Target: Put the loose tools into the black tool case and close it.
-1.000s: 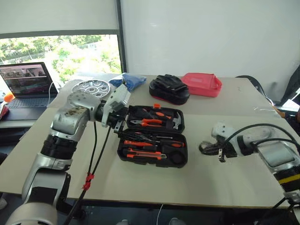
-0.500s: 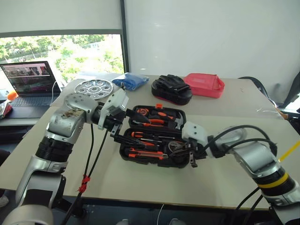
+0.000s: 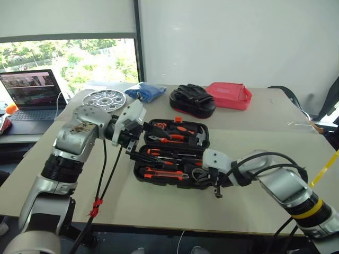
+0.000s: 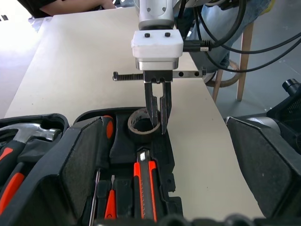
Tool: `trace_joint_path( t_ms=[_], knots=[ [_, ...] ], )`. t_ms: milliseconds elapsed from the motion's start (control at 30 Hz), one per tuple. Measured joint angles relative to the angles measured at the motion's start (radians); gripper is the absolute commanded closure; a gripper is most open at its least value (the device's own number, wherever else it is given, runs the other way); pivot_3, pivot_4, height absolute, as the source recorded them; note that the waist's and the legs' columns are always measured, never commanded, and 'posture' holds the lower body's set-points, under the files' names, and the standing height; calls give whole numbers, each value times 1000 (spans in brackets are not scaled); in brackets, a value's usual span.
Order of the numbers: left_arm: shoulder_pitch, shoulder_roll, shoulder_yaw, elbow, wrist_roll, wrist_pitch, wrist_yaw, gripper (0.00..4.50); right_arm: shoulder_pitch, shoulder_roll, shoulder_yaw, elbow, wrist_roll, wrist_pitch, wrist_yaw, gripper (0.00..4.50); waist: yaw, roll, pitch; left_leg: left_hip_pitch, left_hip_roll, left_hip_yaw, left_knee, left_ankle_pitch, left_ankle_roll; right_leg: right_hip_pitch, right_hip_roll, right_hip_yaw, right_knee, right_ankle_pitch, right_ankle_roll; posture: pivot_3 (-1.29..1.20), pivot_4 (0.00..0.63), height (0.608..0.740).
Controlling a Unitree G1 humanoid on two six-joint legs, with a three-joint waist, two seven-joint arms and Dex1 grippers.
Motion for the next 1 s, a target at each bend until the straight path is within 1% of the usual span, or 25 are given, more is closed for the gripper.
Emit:
trace_joint_path(
  t_ms=[267,333,367,400,467,567,633,700,733,800,867,967,1000],
  knots=[
    [-11,-6,0,11,9,0,-1,0,14,-35,-2,-5,-11,4,-4,4470,1,0,0,0,0,0,0,0,0,0,0,0,0,0,0,0,150,740],
    [-11,-6,0,11,11,0,-1,0,15,-37,-3,-5,-12,4,-6,3719,1,0,0,0,0,0,0,0,0,0,0,0,0,0,0,0,150,740],
    [-11,-6,0,11,12,0,-1,0,15,-37,-4,-5,-14,5,-9,3539,1,0,0,0,0,0,0,0,0,0,0,0,0,0,0,0,150,740],
    [-11,-6,0,11,13,0,-1,0,15,-37,-7,-5,-15,5,-12,3261,1,0,0,0,0,0,0,0,0,0,0,0,0,0,0,0,150,740],
    [-11,-6,0,10,13,0,-1,0,15,-37,-20,-6,-14,9,-13,2497,1,0,0,0,0,0,0,0,0,0,0,0,0,0,0,0,150,740],
    [-11,-6,0,10,13,0,-2,0,15,-32,-36,-17,-6,29,-13,1530,1,0,0,0,0,0,-1,0,0,0,0,0,-1,0,0,0,150,740],
    [-11,-6,0,10,14,0,-2,0,28,-18,-24,-34,13,48,-6,914,1,0,0,0,0,0,-1,0,0,0,0,-1,-1,0,0,0,150,740],
    [-11,-7,0,10,14,0,-2,0,45,-14,-5,-46,25,59,-3,157,1,0,0,0,0,0,0,0,0,0,0,0,0,0,0,0,150,740],
    [-11,-6,0,11,14,0,-2,0,46,-15,-5,-48,27,61,-3,68,1,0,0,0,0,0,0,0,0,0,0,0,0,0,0,0,150,740],
    [-11,-6,0,10,14,0,-1,0,45,-25,-9,-60,33,69,-3,68,0,0,0,0,0,0,0,0,0,0,0,0,0,0,0,0,150,740],
    [-11,-7,0,10,14,0,0,0,45,-36,-45,-87,65,90,0,68,1,0,0,0,0,-1,0,0,0,0,0,0,0,0,0,0,150,740],
    [-6,-6,0,8,14,0,10,0,38,-51,-138,-140,131,135,6,68,1,0,0,0,0,-2,0,0,0,0,0,0,0,0,0,0,150,740],
    [2,-7,0,6,14,0,22,0,39,-57,-193,-166,174,169,6,308,1,0,0,0,0,-3,0,0,0,0,0,0,0,0,0,0,150,740]
  ],
)
